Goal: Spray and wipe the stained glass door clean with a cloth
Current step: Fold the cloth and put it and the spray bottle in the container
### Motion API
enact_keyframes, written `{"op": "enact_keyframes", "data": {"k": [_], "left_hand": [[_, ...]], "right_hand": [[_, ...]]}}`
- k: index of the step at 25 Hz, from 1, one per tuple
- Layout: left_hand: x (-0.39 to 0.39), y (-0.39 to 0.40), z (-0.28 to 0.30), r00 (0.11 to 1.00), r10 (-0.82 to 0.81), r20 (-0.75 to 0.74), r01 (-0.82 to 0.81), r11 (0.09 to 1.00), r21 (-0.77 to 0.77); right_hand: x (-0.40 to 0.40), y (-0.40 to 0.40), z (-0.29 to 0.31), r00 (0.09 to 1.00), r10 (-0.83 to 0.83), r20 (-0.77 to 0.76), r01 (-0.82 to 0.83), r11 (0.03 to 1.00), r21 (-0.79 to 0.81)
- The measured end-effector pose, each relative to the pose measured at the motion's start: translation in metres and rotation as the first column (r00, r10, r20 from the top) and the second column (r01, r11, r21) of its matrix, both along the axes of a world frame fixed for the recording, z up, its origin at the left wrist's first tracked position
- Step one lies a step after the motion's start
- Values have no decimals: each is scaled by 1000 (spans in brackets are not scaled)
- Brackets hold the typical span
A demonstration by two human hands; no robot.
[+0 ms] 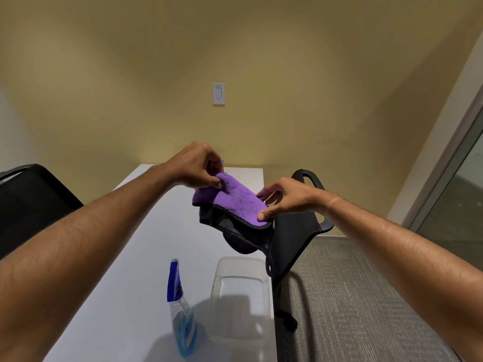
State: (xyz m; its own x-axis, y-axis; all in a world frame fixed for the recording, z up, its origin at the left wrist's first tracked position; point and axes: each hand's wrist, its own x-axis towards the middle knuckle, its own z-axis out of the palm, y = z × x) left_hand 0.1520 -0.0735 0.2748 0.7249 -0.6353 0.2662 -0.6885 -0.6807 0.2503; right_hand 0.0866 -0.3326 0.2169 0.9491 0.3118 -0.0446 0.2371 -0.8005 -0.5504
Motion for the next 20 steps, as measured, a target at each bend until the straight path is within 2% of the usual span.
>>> {"op": "enact_keyframes", "data": {"k": [7, 9, 13, 17, 20], "left_hand": [[4, 1, 6, 1000, -23, 0, 23, 999, -31], [6, 3, 7, 1000, -29, 1, 29, 999, -33], [10, 10, 3, 999, -49, -18, 48, 998, -37], [14, 15, -14, 996, -48, -76, 48, 999, -6], [17, 13, -31, 994, -36, -105, 39, 999, 25]], "right_hand": [[-3, 19, -12, 999, -42, 3, 40, 970, 239], [-3, 24, -16, 998, -56, 21, 49, 966, 255], [-2, 24, -11, 990, -123, 73, 107, 977, 187], [-2, 17, 1, 971, -156, 183, 160, 987, -11], [0, 16, 4, 972, -157, 172, 178, 978, -110]]}}
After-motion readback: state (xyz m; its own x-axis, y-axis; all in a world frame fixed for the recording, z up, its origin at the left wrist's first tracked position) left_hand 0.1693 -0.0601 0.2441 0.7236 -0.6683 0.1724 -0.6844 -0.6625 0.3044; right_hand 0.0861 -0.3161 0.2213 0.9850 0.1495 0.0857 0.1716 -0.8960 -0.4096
